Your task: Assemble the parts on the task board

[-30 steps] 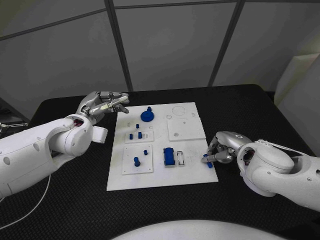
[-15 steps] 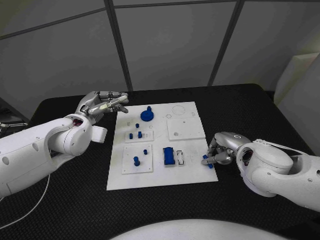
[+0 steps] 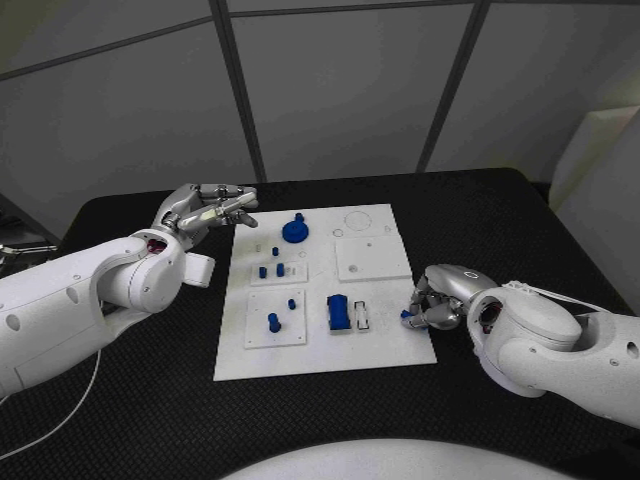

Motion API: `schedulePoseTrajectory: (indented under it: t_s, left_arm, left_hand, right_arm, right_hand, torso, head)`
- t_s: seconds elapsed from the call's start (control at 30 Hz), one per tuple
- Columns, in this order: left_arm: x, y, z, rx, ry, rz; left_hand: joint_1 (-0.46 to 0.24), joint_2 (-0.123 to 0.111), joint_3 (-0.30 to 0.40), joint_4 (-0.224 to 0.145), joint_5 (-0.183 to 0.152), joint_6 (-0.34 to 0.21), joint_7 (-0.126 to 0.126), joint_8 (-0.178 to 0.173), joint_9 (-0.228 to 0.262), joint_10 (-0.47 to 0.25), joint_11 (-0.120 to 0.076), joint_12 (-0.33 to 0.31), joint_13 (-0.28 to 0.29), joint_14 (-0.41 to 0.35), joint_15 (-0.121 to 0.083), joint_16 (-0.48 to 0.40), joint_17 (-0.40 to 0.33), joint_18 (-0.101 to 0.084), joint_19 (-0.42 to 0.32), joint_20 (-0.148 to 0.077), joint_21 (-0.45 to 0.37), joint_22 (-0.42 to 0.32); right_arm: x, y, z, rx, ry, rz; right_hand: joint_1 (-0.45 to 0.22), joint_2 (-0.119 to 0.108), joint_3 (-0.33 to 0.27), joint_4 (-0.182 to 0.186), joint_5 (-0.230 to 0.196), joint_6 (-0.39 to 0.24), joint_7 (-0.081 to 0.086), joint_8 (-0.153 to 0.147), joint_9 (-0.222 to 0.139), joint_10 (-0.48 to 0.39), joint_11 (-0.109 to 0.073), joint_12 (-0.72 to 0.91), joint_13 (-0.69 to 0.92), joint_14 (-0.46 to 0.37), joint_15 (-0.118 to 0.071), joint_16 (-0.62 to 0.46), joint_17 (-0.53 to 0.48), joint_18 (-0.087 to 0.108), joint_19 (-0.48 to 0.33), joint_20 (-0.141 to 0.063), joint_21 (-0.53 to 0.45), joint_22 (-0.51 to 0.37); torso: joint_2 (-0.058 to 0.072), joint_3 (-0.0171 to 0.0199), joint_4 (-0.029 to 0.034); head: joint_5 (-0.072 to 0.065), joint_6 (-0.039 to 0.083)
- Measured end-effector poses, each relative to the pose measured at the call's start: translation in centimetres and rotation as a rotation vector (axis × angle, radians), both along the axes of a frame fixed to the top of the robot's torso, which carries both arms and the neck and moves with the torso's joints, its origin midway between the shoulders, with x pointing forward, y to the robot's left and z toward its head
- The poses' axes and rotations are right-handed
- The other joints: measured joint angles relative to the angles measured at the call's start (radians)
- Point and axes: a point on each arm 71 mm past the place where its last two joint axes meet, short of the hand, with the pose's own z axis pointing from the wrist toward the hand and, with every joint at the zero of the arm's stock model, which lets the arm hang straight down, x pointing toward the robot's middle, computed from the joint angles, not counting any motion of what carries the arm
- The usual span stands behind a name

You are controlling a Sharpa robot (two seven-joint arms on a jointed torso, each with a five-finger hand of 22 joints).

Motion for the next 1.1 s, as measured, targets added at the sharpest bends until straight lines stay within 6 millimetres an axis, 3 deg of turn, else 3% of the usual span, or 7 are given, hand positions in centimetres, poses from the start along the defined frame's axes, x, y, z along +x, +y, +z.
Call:
schedulePoseTrajectory:
  t_s: [0.23,0.57,1.1]
  left_arm:
    - [0.0,-0.1,0.0,-0.001,0.001,-0.001]
    - [0.0,-0.2,0.0,-0.001,0.002,-0.003]
    - [-0.1,-0.3,0.0,-0.002,0.003,-0.006]
  left_hand:
    - [0.000,0.000,0.000,0.000,0.000,0.000,0.000,0.000,0.000,0.000,0.000,0.000,0.000,0.000,0.000,0.000,0.000,0.000,0.000,0.000,0.000,0.000]
    - [0.000,0.000,0.000,0.000,0.000,0.000,0.000,0.000,0.000,0.000,0.000,0.000,0.000,0.000,0.000,0.000,0.000,0.000,0.000,0.000,0.000,0.000]
    - [0.000,0.000,-0.003,-0.003,0.000,0.000,0.000,0.000,0.001,0.000,0.000,0.000,0.000,0.000,0.000,0.000,0.000,0.000,0.000,0.000,0.000,-0.001]
  right_arm:
    - [-0.3,0.3,-0.2,0.149,0.049,-0.073]
    - [-0.5,2.5,0.1,0.331,0.066,-0.108]
    - [0.5,4.1,-0.8,0.390,0.100,-0.125]
  right_hand:
    - [-0.011,0.012,-0.005,0.005,0.004,-0.001,-0.001,-0.004,0.000,0.000,0.000,-0.003,-0.001,0.000,0.000,0.000,0.000,0.000,0.000,0.000,0.000,0.000]
    - [-0.008,0.034,-0.012,0.011,0.004,-0.005,0.002,-0.004,-0.003,0.000,0.000,-0.005,0.005,0.000,0.000,0.000,0.000,0.000,0.000,0.000,0.000,0.000]
    - [-0.037,0.064,-0.040,0.040,-0.007,0.011,-0.001,0.005,0.003,0.000,0.000,-0.004,0.004,0.000,0.000,0.000,0.000,0.000,0.000,0.000,0.000,0.000]
  torso:
    - [0.000,-0.0011,0.0006]
    - [0.001,-0.0017,0.0012]
    - [0.002,-0.0015,-0.0006]
  head:
    - [0.005,0.001]
    - [0.010,0.003]
    - [0.019,-0.001]
